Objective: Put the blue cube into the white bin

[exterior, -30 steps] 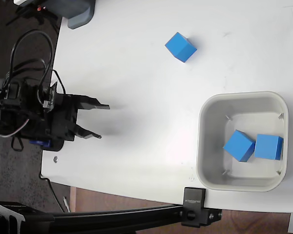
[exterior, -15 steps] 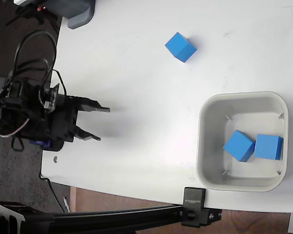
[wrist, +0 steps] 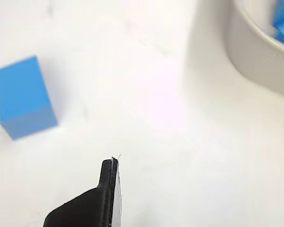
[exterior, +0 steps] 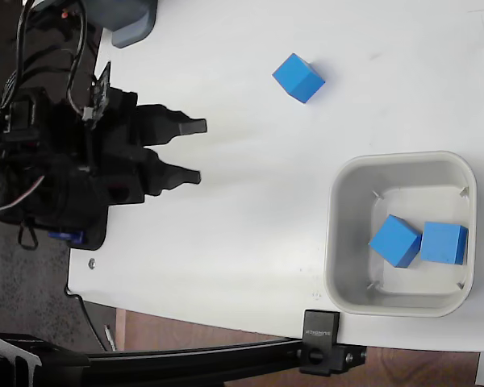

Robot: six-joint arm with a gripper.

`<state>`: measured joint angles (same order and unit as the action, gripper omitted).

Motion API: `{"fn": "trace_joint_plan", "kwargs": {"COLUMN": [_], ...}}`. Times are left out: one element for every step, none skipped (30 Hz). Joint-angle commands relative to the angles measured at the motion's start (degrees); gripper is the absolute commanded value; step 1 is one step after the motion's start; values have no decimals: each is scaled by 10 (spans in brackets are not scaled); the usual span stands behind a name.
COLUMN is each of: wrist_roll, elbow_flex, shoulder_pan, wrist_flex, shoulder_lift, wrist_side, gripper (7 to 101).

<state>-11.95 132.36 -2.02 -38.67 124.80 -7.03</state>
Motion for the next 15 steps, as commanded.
{"fn": "trace_joint_plan", "kwargs": {"wrist_roll": [-30, -40, -47, -53, -55, -55, -55, -55, -55, -55, -54, -54, -54, -55, -55], "elbow_flex": [-71, -79, -86, -90, -91, -91, -90, -88, -86, -85, -83, -82, -81, -82, -83], "shoulder_pan": [20, 23, 21, 16, 8, 0, -8, -15, -21, -25, -30, -32, -33, -33, -33], "wrist_flex": [27, 28, 27, 31, 38, 48, 57, 69, 80, 91, 102, 114, 124, 132, 137], "shoulder_lift": [-46, -58, -69, -77, -86, -96, -105, -116, -127, -136, -145, -153, -161, -170, -177], "wrist_side": [-132, -154, -163, -170, -172, -173, -174, -175, -178, -179, -178, -182, -188, -193, -199], "gripper": [1000, 1000, 1000, 1000, 1000, 1000, 1000, 1000, 1000, 1000, 1000, 1000, 1000, 1000, 1000]}}
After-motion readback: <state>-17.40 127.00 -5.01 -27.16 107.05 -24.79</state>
